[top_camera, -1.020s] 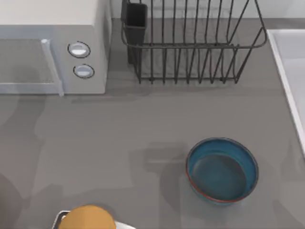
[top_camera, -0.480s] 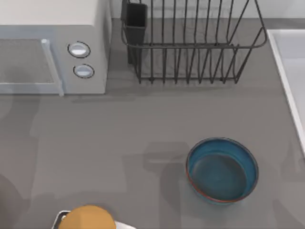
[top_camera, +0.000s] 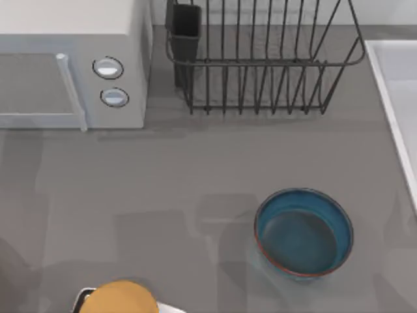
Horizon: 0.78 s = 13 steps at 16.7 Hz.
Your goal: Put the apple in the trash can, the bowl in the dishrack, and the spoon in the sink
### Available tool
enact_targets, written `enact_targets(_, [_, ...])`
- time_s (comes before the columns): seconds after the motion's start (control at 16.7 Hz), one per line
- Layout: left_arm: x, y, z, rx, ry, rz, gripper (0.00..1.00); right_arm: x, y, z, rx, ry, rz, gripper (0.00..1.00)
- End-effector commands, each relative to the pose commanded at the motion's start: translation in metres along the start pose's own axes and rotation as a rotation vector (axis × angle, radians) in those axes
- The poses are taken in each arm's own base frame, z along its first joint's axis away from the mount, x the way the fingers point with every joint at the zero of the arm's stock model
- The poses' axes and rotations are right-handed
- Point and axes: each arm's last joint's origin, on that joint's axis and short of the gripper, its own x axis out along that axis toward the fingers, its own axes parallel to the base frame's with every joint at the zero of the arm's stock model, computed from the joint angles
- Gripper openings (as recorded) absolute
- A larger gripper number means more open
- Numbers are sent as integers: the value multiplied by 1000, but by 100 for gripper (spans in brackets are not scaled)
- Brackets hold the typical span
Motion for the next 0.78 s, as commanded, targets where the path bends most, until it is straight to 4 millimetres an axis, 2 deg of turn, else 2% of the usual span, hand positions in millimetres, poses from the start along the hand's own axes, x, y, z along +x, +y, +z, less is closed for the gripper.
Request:
enact_targets(0.12, [13,0,2,-7,-6,2,0,0,0,0,0,0,0,100])
enact_targets(0.36, [15,0,3,-8,-6,2,0,0,0,0,0,0,0,100])
enact_targets(0.78, [15,0,3,-8,-6,2,53,0,0,0,0,0,0,100])
